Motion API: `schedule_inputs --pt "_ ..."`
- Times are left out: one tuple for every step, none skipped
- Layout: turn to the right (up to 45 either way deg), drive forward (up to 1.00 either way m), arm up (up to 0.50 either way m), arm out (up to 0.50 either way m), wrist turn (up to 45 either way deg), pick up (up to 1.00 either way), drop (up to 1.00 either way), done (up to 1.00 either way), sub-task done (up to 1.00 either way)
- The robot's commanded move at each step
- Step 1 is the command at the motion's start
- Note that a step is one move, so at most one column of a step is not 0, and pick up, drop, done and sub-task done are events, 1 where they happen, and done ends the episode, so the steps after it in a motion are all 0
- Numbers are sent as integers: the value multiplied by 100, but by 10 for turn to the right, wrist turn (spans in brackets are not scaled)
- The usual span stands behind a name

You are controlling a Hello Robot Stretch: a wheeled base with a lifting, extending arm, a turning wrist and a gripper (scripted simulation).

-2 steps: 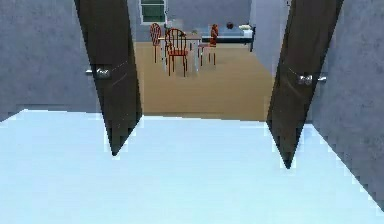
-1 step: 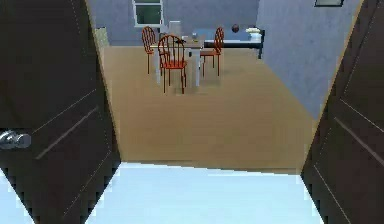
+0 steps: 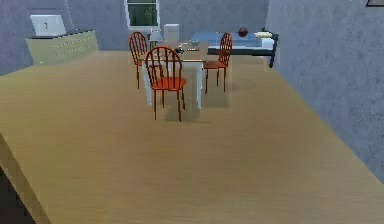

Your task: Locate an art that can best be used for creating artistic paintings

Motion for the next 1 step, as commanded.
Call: schedule_inputs --pt "-210 0 0 0 0 0 0 0 0"
